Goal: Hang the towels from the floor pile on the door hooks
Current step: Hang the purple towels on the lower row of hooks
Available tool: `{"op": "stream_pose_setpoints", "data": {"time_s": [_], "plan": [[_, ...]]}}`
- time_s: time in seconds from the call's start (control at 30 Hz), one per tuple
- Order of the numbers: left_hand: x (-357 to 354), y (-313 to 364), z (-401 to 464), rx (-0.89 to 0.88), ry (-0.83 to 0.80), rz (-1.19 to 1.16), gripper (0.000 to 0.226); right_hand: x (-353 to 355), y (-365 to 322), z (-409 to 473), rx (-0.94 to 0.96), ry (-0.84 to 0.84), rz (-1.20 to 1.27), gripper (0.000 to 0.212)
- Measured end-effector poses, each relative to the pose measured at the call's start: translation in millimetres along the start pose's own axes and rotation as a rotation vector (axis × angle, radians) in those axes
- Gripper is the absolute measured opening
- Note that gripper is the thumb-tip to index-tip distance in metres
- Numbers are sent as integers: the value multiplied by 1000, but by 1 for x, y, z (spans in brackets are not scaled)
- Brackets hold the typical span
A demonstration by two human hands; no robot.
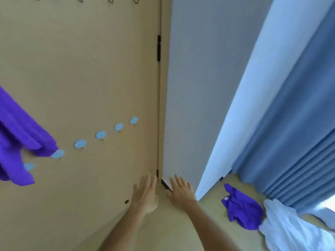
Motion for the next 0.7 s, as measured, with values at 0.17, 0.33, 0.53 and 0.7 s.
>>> {"op": "stream_pose_setpoints", "data": {"time_s": [0.17, 0.33, 0.53, 0.7], "plan": [[1, 203, 4, -281, -110, 79, 65, 31, 200, -106, -349, 80, 52, 56], [-9, 370, -10, -503, -146, 169, 47, 44, 346, -207, -617, 85, 118, 54], [-16, 481, -14, -617, -191, 253, 43, 51, 434, -266, -745, 152, 245, 54], [-20, 527, 23, -647, -164, 305, 45, 49, 478, -256, -774, 120, 276, 53]]}}
Point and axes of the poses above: each hand's wrist, its own z-axis towards the middle knuckle, its own x-axis out of the back of the hand, y = z × x, the point moved 7 cm from there along z, towards the middle knuckle, and after that the axes turned 13 degrees about z, right-handed, at the moved point
